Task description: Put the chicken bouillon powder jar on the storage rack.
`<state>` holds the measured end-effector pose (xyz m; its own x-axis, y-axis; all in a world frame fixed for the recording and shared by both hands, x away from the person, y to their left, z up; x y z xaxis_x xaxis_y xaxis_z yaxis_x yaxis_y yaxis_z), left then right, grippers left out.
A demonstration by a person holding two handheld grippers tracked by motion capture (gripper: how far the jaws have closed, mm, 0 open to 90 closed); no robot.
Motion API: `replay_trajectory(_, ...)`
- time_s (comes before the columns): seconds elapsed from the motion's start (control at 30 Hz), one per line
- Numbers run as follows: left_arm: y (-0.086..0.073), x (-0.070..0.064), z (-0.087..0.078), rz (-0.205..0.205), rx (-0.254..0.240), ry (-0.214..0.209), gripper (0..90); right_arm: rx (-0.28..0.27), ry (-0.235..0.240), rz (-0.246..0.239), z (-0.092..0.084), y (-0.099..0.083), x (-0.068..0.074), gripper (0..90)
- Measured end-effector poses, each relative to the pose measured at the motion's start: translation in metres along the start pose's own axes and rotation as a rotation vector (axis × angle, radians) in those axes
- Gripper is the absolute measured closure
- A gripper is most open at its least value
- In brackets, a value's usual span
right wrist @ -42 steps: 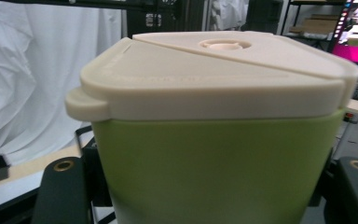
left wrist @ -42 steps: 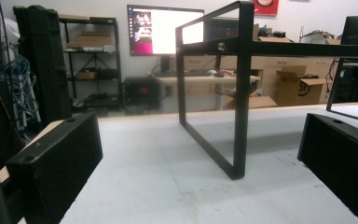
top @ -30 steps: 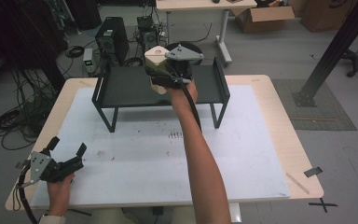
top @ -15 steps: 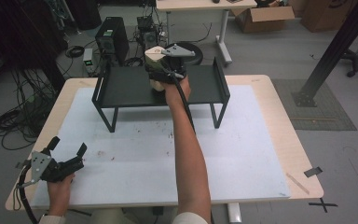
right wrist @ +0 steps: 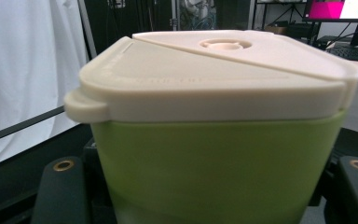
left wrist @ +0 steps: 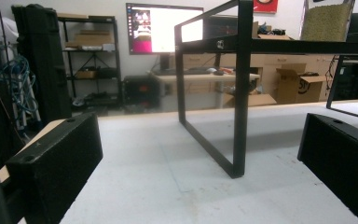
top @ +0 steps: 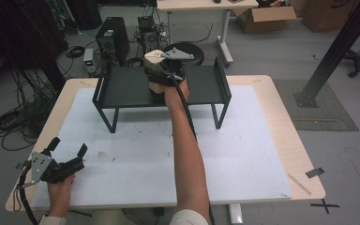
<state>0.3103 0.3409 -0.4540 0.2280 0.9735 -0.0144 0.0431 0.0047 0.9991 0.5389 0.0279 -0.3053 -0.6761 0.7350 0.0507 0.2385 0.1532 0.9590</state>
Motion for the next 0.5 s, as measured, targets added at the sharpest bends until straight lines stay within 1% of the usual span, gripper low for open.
replay_trajectory(0.2, -0.0001, -0.0001, 0.0000, 0.002, 0.001, 0.000, 0.3, -0.005, -0.001, -0.002, 0.0006, -0.0002, 0.0000, 28.1)
replay_trajectory(0.3, -0.0001, 0.0000, 0.0002, 0.001, 0.001, 0.000, 0.3, -0.001, -0.014, -0.002, 0.0003, -0.0004, -0.0014, 21.2)
replay_trajectory(0.33, -0.0001, 0.0000, 0.0002, 0.001, 0.001, 0.000, 0.3, -0.001, -0.014, -0.002, 0.0003, -0.0004, -0.0014, 21.2)
replay_trajectory(0.4, -0.0001, -0.0001, 0.0002, 0.002, 0.002, -0.001, 0.3, 0.002, -0.016, -0.003, -0.0010, -0.0003, -0.0025, 17.0)
replay_trajectory(0.43, -0.0001, -0.0001, 0.0002, 0.002, 0.002, -0.001, 0.3, 0.002, -0.016, -0.003, -0.0010, -0.0003, -0.0025, 17.0)
replay_trajectory(0.47, 0.0000, -0.0001, 0.0002, -0.001, 0.000, 0.000, 0.3, -0.001, -0.027, -0.015, -0.0020, 0.0005, -0.0025, 13.9)
replay_trajectory(0.5, 0.0000, -0.0001, 0.0002, -0.001, 0.000, 0.000, 0.3, -0.001, -0.027, -0.015, -0.0020, 0.0005, -0.0025, 13.9)
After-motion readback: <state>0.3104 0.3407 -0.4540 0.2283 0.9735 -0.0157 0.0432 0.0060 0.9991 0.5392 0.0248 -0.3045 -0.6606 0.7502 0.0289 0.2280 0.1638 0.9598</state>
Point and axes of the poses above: each handheld gripper's, and its own axes: z roughly forward along the jaws, y roughly out of its top, x roughly to its left, the point moved 5 cm from there along z, roughly forward along the jaws, and after that the axes turned 4 degrees about x, right-handed, at the moved point
